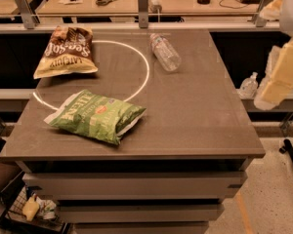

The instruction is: Place water bottle upright

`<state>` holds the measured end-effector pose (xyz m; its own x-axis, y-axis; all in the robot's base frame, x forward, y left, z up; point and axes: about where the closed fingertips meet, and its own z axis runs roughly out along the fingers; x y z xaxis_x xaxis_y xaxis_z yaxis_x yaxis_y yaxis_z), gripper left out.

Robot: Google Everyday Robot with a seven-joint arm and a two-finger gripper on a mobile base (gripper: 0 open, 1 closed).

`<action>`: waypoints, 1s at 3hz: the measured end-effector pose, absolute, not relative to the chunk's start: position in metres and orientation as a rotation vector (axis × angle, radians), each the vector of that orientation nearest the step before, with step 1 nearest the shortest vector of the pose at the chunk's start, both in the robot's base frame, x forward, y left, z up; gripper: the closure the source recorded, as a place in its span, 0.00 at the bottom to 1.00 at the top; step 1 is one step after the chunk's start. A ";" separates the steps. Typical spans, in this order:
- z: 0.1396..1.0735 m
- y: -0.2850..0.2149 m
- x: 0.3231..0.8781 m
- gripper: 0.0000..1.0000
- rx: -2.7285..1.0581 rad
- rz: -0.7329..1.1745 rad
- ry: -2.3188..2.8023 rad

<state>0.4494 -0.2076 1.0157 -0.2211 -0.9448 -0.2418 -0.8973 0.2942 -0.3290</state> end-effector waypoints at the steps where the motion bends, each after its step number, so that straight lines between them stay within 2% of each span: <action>1: 1.048 -0.189 0.474 0.00 -1.572 -0.114 2.175; 3: 1.066 -0.133 0.519 0.00 -1.339 -0.006 2.222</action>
Offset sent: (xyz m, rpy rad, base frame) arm 0.0727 0.0735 0.0682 0.2838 -0.0209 -0.1544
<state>0.5193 -0.1332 1.0658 -0.3597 -0.8209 -0.4436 -0.8184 0.5059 -0.2725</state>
